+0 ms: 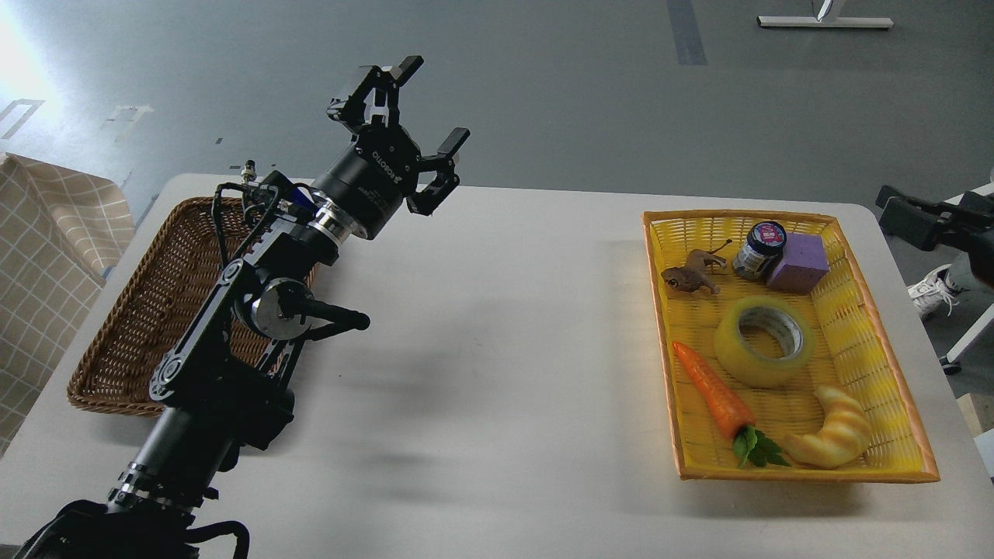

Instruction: Place and transfer tape with both arms

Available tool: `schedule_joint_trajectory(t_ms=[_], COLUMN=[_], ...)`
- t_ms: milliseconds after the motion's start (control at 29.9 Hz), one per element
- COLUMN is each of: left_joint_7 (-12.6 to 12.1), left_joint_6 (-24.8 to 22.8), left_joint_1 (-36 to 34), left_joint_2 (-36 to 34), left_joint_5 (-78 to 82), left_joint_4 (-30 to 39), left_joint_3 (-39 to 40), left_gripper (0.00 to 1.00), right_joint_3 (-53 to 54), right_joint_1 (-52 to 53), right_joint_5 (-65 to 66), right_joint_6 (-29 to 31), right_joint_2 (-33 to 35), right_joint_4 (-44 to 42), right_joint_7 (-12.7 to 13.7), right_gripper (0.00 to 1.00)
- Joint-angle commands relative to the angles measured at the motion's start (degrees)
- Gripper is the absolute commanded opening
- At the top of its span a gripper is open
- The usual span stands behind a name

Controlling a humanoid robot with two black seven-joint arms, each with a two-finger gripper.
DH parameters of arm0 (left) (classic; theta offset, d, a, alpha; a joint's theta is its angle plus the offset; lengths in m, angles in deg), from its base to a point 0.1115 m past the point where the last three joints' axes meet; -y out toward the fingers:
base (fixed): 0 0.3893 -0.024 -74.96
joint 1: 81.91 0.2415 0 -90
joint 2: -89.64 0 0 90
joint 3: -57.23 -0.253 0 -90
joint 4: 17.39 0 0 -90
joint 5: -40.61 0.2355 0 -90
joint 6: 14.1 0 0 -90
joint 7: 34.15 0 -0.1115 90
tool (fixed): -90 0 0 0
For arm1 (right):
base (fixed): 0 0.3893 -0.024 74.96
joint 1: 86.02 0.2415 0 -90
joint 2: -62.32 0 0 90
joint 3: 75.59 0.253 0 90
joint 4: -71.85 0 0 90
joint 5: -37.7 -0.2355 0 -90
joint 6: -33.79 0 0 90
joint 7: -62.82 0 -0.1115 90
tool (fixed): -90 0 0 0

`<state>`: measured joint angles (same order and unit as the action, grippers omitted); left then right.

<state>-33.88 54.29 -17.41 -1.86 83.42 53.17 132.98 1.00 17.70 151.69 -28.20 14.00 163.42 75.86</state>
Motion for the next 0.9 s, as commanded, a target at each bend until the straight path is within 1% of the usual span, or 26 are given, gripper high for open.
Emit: schedule_joint_trajectory(t_ms=[0, 33, 134, 267, 368, 568, 668, 869], left_joint_7=[0.0, 0.0, 0.0, 0.0, 0.0, 0.0, 0.0, 0.0], left_joint_6=[-0.1, -0.1, -0.1, -0.3, -0.3, -0.3, -0.3, -0.3], left_joint_1=[0.1, 0.2, 0.8, 1.3, 1.4, 1.4, 1.4, 1.3], left_joint_2=[0.0, -0.1, -0.2, -0.4, -0.7, -0.6, -0.4, -0.5], left_joint_5=[-0.1, -0.1, -0.1, -0.1, -0.1, -0.1, 0.0, 0.0], left_joint_4=[0.0, 0.0, 0.0, 0.0, 0.0, 0.0, 0.0, 0.0], left_joint_3=[0.0, 0.0, 0.0, -0.2, -0.3, -0.3, -0.5, -0.5], left_gripper=[0.98, 0.98, 0.98, 0.98, 0.98, 0.98, 0.98, 0.98], right_joint_3=[-3.0, -3.0, -3.0, -2.7, -2.7, -2.3, -2.5, -2.8], right_joint_1=[0.5, 0.4, 0.2, -0.2, -0.4, -1.5, -1.6, -3.4], right_joint_5=[0.4, 0.4, 0.5, 0.5, 0.6, 0.7, 0.2, -0.2], right_joint_6=[0.0, 0.0, 0.0, 0.0, 0.0, 0.0, 0.0, 0.0], right_joint_2=[-5.2, -6.6, -8.0, -11.0, -11.3, -11.2, -11.2, -11.2], right_joint_4=[0.0, 0.0, 0.0, -0.3, -0.5, -2.2, -4.7, -5.2], right_joint_7=[2.8, 2.9, 3.0, 4.0, 4.8, 7.3, 7.3, 6.8], right_gripper=[0.96, 0.96, 0.96, 0.96, 0.96, 0.97, 0.98, 0.98])
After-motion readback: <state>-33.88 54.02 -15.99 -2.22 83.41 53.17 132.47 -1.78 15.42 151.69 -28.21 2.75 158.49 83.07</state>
